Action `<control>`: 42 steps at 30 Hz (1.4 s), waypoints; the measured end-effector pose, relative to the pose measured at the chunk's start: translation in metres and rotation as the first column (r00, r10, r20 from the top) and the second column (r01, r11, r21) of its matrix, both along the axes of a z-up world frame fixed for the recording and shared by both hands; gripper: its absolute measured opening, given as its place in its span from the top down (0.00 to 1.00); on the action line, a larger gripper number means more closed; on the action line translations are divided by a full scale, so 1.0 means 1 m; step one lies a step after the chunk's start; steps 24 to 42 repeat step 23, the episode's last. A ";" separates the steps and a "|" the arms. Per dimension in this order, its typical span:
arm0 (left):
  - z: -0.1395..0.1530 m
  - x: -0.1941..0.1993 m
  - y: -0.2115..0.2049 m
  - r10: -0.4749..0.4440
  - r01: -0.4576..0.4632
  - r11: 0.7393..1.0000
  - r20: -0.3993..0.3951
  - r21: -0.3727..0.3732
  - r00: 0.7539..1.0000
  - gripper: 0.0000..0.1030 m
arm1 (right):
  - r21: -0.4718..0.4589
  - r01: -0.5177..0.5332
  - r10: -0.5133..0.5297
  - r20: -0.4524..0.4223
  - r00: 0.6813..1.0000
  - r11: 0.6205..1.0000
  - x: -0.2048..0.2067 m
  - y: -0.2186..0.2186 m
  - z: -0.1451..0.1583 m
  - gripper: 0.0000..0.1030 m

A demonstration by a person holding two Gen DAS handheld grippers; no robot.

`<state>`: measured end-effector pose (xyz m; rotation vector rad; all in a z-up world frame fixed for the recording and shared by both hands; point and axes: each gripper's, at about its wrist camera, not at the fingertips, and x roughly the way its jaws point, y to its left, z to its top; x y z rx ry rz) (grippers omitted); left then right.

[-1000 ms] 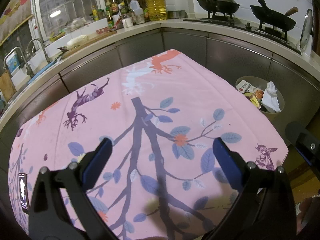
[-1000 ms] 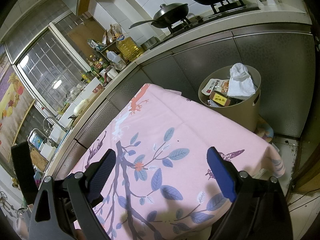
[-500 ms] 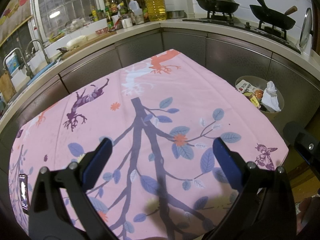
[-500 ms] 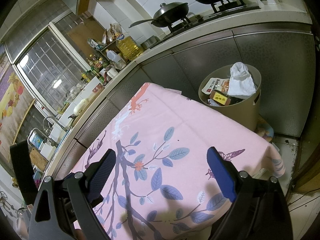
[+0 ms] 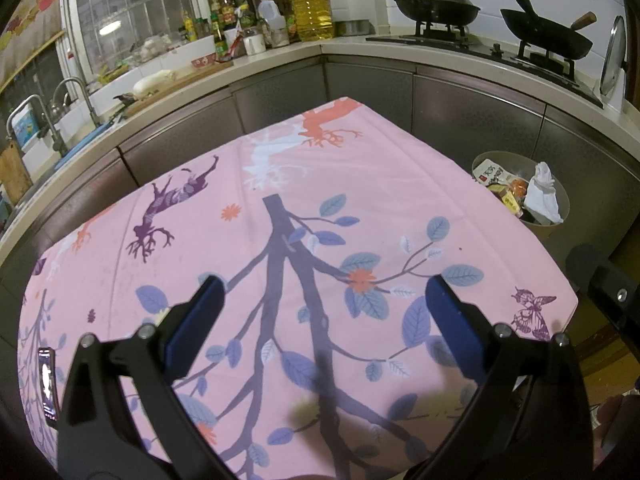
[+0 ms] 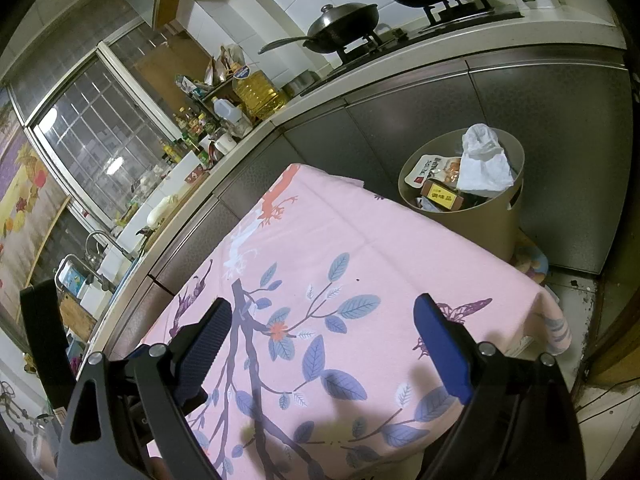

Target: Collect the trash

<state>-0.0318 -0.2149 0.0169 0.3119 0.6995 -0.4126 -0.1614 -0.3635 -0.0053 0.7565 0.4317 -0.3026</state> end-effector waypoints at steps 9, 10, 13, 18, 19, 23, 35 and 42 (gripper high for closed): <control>0.000 -0.002 0.000 -0.003 0.003 1.000 0.018 0.005 1.000 0.06 | 0.001 0.001 -0.001 0.000 1.000 1.000 0.000 -0.001 0.001 0.14; 0.000 -0.003 0.001 -0.005 0.005 1.000 0.025 0.005 1.000 0.06 | 0.001 0.001 -0.001 0.000 1.000 1.000 0.001 -0.001 0.001 0.14; 0.003 -0.002 0.003 -0.010 0.010 1.000 0.032 0.001 0.999 0.06 | 0.002 0.000 0.000 -0.001 1.000 1.000 0.001 -0.001 0.001 0.14; 0.006 -0.001 0.005 -0.006 0.006 1.000 0.024 -0.007 1.000 0.06 | 0.005 0.002 -0.002 0.003 1.000 1.000 -0.001 0.001 0.000 0.14; 0.005 0.000 0.006 -0.004 0.005 1.000 0.019 -0.010 1.000 0.06 | 0.006 0.005 -0.005 0.004 1.000 1.000 -0.001 0.001 0.000 0.14; 0.008 0.000 0.008 0.003 -0.002 1.000 0.019 -0.020 1.000 0.06 | 0.012 0.005 -0.005 0.002 1.000 1.000 0.000 0.003 -0.005 0.14; 0.008 0.000 0.008 0.003 -0.002 1.000 0.019 -0.020 1.000 0.06 | 0.012 0.005 -0.005 0.002 1.000 1.000 0.000 0.003 -0.005 0.14; 0.008 0.000 0.008 0.003 -0.002 1.000 0.019 -0.020 1.000 0.06 | 0.012 0.005 -0.005 0.002 1.000 1.000 0.000 0.003 -0.005 0.14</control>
